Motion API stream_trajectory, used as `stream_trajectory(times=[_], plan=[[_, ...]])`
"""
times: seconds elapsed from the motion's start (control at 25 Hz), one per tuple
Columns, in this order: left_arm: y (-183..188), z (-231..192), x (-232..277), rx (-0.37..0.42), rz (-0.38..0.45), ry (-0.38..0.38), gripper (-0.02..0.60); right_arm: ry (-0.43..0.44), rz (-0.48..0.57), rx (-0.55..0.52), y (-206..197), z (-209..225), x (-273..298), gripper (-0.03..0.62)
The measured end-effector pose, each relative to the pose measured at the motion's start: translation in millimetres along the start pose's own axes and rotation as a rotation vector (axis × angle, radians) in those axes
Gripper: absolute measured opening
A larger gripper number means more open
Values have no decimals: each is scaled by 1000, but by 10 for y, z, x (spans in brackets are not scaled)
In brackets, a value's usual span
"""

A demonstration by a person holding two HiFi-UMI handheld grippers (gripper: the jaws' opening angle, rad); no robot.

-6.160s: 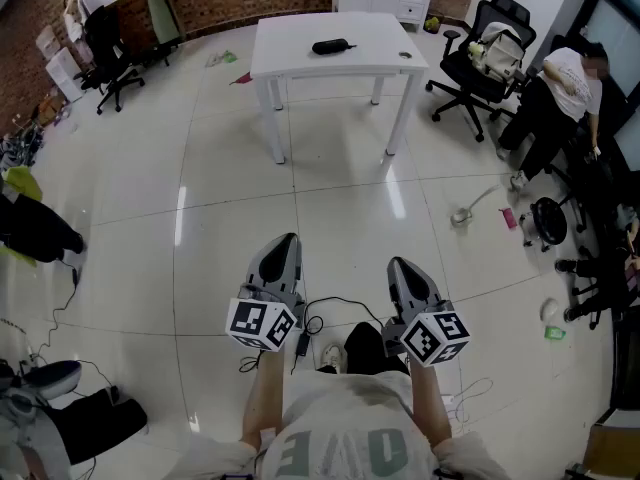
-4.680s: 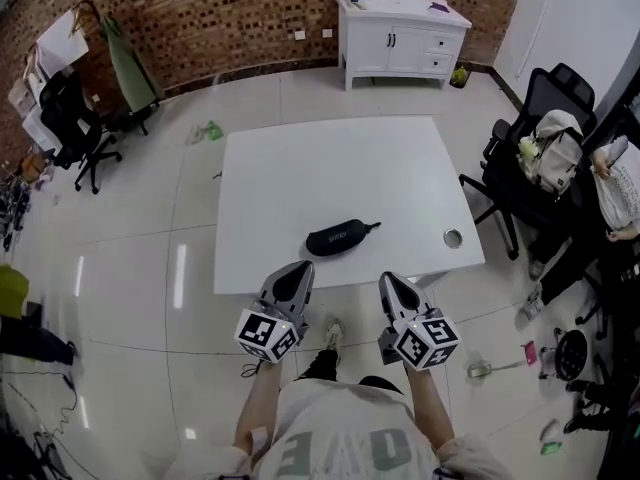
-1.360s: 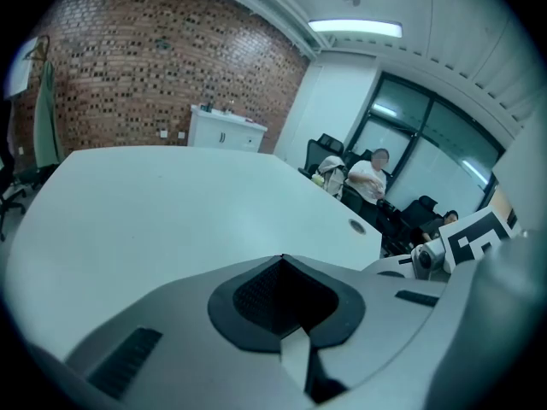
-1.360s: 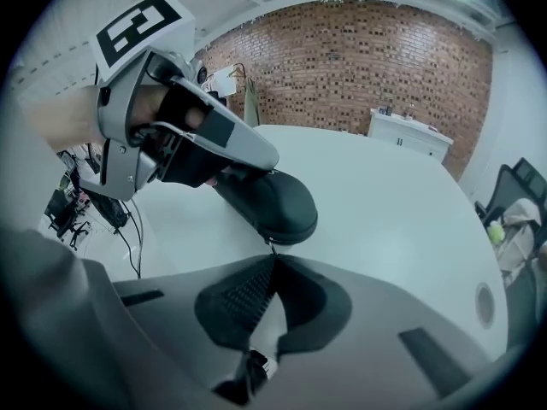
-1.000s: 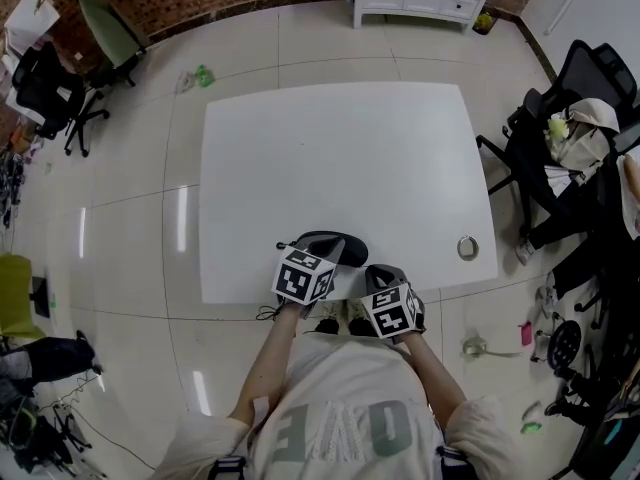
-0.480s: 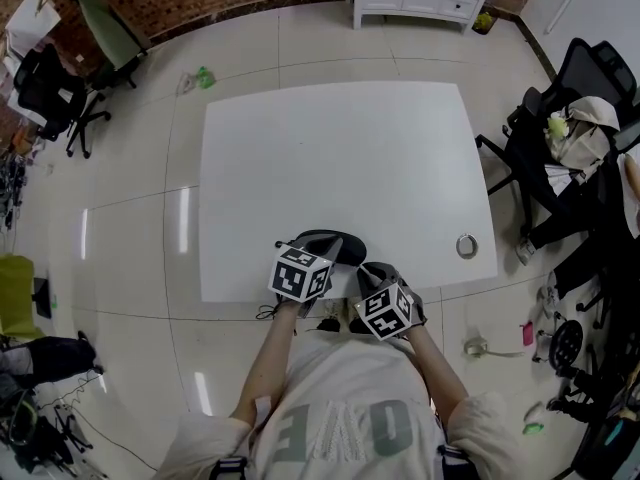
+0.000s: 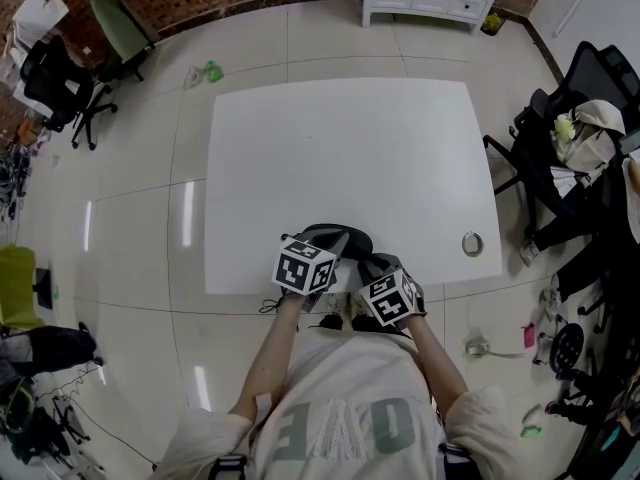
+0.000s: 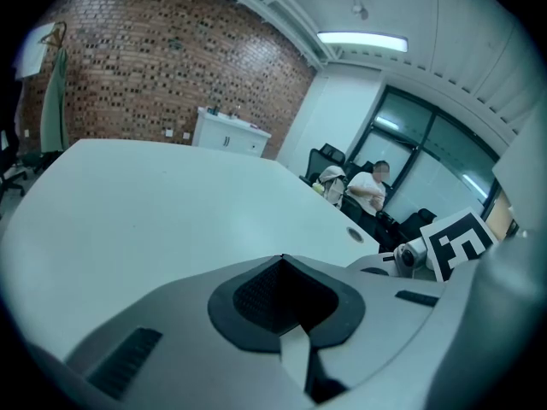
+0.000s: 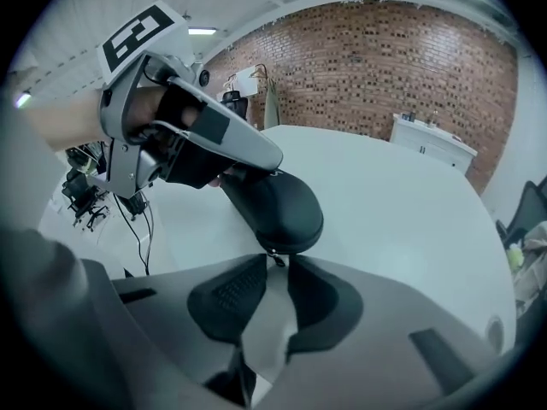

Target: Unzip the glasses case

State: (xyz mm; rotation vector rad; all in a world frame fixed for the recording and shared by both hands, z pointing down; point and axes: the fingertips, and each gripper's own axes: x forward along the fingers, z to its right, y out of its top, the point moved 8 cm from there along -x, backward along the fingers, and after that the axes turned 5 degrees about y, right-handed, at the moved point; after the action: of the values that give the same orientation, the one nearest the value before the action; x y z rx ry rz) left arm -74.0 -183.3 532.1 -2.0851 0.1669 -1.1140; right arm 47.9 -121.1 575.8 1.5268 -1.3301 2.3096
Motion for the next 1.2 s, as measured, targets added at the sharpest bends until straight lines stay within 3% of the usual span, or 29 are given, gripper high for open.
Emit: stream_trajectory(times=[0.04, 0.08, 0.32, 0.56, 0.72, 1.0, 1.08, 1.2], plan=[[3, 2, -5, 2, 0, 3, 3, 6, 1, -8, 3, -4, -8, 28], [6, 6, -7, 2, -1, 4, 3, 8, 5, -21, 4, -11, -15, 21], [5, 10, 2, 9, 3, 9, 3, 1, 8, -75, 0, -46, -58, 2], [-1, 11, -6, 4, 5, 3, 3, -57, -18, -94, -20, -41, -56, 0], [-5, 16, 3, 3, 6, 7, 3, -135, -46, -107, -16, 95, -82, 0], [16, 5, 20, -10, 10, 13, 3, -138, -66, -157, 146, 378, 13, 0], [32, -2, -12, -11, 16, 37, 3, -137, -72, -194, 153, 377, -1, 0], [-62, -55, -246, -54, 81, 149, 3, -142, -72, -228, 85, 338, -30, 0]])
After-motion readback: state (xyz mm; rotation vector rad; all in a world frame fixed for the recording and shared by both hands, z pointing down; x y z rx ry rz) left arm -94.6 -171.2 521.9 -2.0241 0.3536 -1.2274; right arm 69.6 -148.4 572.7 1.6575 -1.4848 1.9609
